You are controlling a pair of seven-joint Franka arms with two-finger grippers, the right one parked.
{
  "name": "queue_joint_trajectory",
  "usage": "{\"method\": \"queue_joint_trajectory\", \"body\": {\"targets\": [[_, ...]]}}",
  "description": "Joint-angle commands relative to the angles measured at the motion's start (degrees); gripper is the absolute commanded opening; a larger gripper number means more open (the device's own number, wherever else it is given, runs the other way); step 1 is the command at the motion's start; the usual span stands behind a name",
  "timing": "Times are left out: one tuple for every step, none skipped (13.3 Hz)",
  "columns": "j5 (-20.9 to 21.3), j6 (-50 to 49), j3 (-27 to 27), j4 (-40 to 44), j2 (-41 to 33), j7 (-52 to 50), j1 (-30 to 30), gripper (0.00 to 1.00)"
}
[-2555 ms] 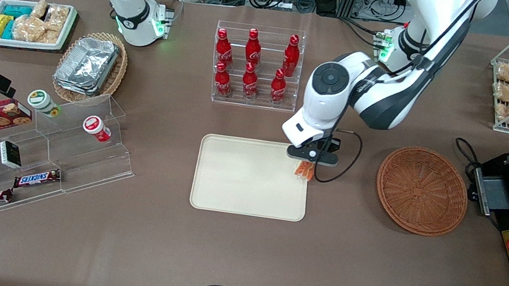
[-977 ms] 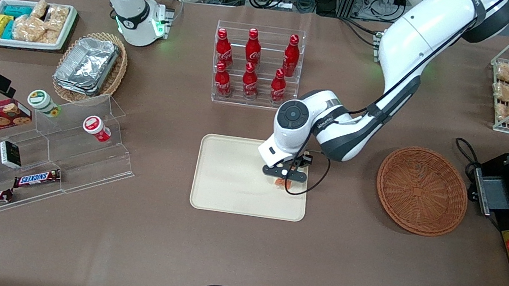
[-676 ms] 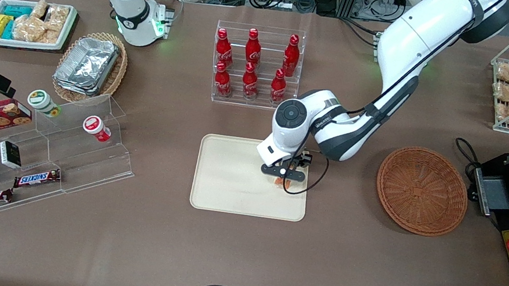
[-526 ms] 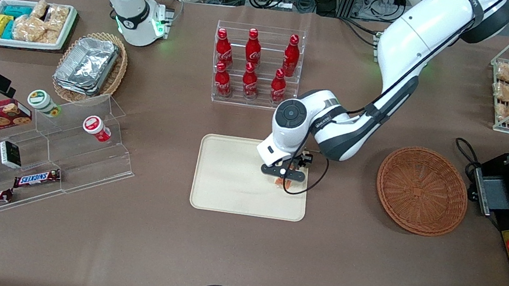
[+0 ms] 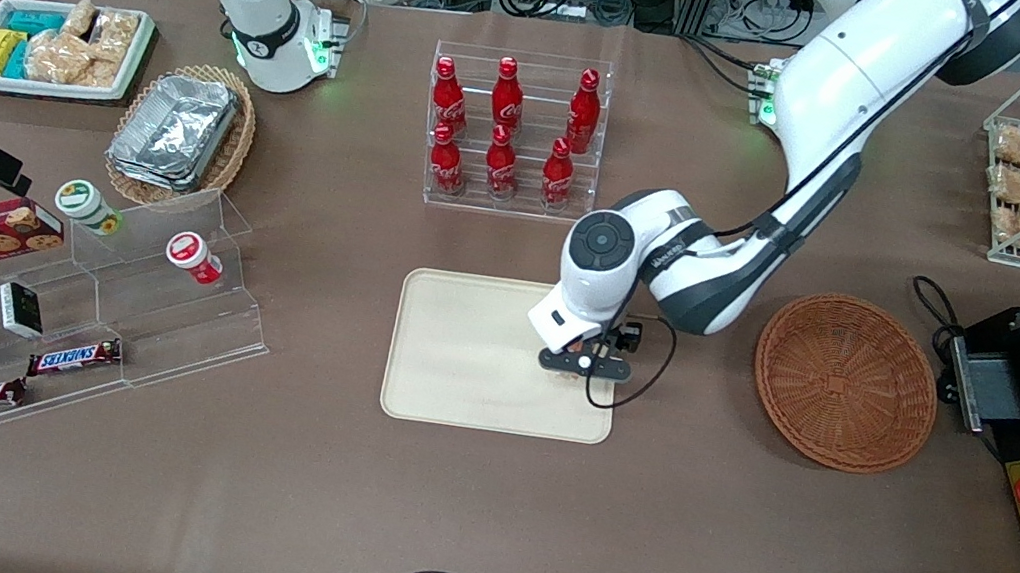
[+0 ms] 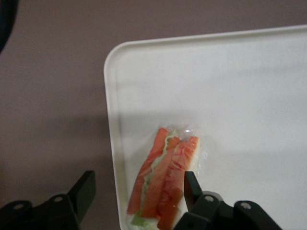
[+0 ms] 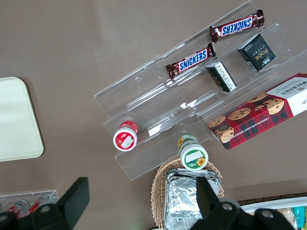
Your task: Place sandwich from basket to tray
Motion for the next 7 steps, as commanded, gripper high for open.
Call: {"method": "queue_joint_trajectory", "body": {"targets": [[0.2,-3.1,-0.1,0.4,-3.7,-1.3,2.2,0.82],[0.2,-3.9,-0.1,1.1,-4.5,-2.3,2.8,0.82],[0.1,-5.3,-0.1,2.8,-4.6,-4.3,3.6,0.86],[-0.1,-7.3,-0.1,4.9,-4.6,-6.7,4.3,0.92],[-0.7,-9.2,-0.1,6.7,-4.6,-8.0,4.5,0.94],[-0.8,-10.5,-0.1,8.0,-4.6,-8.4,4.6,0.97],[-0.9,-11.6,-0.1,9.2,-4.7,-8.5,5.3,0.99]]}}
